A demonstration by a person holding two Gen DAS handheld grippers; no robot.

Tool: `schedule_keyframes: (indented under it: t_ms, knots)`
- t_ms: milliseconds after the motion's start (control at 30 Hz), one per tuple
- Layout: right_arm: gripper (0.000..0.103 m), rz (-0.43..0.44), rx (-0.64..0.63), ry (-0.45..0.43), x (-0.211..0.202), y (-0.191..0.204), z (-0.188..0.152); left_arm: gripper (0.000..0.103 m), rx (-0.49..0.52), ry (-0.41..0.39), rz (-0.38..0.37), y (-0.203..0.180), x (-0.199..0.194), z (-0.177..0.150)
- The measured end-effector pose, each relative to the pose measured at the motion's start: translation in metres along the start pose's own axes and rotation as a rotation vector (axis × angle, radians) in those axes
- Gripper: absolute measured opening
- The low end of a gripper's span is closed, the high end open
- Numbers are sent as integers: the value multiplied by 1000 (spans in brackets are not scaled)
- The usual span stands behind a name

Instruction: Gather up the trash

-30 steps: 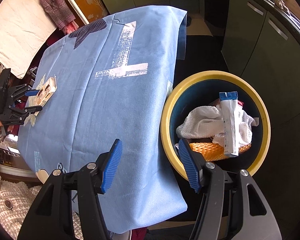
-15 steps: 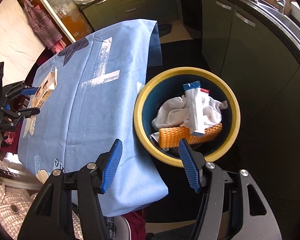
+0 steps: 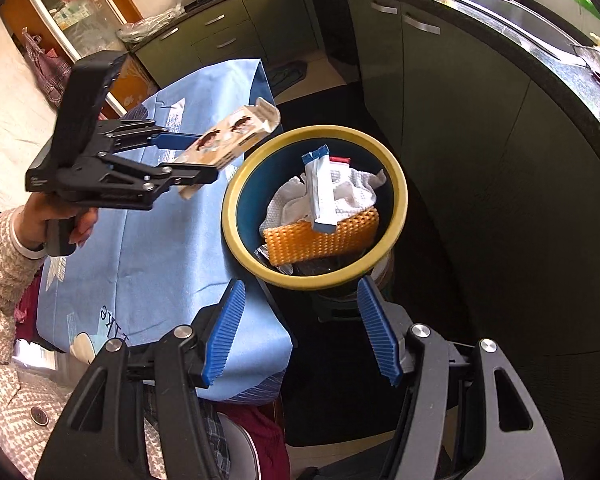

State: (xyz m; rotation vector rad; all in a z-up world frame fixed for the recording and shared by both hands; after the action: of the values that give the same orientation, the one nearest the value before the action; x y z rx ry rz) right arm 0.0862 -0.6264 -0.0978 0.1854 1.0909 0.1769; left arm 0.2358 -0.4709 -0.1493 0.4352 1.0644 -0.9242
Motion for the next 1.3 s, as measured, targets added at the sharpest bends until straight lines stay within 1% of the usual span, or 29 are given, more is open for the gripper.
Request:
schedule_keyframes:
  t_ms: [100, 167, 200, 267, 367, 400, 433, 467, 533, 567, 600, 633, 733, 833, 933, 1000, 1100, 1133, 1167, 1267, 1300]
  knots:
    - [59, 5, 14, 9, 5, -5, -3, 57, -2, 25, 15, -3, 27, 7]
    - [59, 9, 17, 14, 7, -5, -5, 62, -14, 47, 22, -5, 38, 6]
    - [59, 13, 15, 14, 8, -4, -5, 67, -20, 50, 25, -5, 40, 4]
    - [59, 18, 11, 9, 8, -1, -5, 68, -15, 46, 32, -8, 37, -1]
    - [59, 26, 4, -1, 9, 4, -3, 72, -19, 6, 33, -10, 11, -13]
    - [59, 31, 1, -6, 9, 7, -3, 77, -29, -24, 31, -11, -4, -18]
    - [59, 36, -3, -12, 9, 10, -3, 84, -41, -60, 28, -10, -20, -22]
    - [59, 42, -8, -19, 8, 14, -2, 87, -62, -104, 22, -10, -40, -28]
    - [61, 43, -27, -39, 6, 24, -3, 93, -92, -198, 45, -7, -82, -45]
    - [63, 42, -38, -49, 5, 30, -3, 94, -100, -254, 70, -7, -105, -56]
    - [64, 44, -47, -60, 5, 36, -3, 97, -110, -308, 100, -8, -126, -66]
    - [64, 48, -56, -68, 5, 43, -3, 97, -121, -356, 137, -7, -148, -80]
    - [64, 65, -93, -90, 5, 64, -3, 97, -176, -446, 242, 4, -198, -123]
    - [65, 82, -112, -115, 4, 82, -1, 97, -253, -497, 335, 16, -231, -169]
    - [70, 80, -133, -159, -1, 102, -2, 97, -323, -547, 503, 30, -260, -221]
    - [71, 45, -149, -195, -5, 114, -4, 97, -396, -568, 604, 42, -279, -251]
    - [71, -21, -172, -263, -15, 132, -10, 97, -559, -573, 740, 67, -307, -301]
    - [72, -31, -178, -283, -18, 138, -13, 97, -605, -576, 771, 72, -314, -316]
    - [72, -38, -184, -304, -21, 146, -17, 97, -638, -582, 784, 77, -321, -331]
    - [77, -57, -200, -356, -30, 165, -28, 97, -706, -602, 781, 78, -337, -366]
    - [77, -66, -202, -372, -32, 170, -32, 97, -723, -609, 791, 79, -341, -375]
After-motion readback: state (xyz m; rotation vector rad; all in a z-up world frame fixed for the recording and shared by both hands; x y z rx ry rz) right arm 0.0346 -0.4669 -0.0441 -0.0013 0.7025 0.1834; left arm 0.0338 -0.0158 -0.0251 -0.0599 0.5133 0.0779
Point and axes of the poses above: each gripper's, at about its wrist camera, not at the fingertips, and x roughly the way its jaws point, y to its left, z to its top, the point moved 7 cm from there along x, roughly the way its jaws point, and after that the axes turned 5 degrees about -x, right-handed, at the moved point
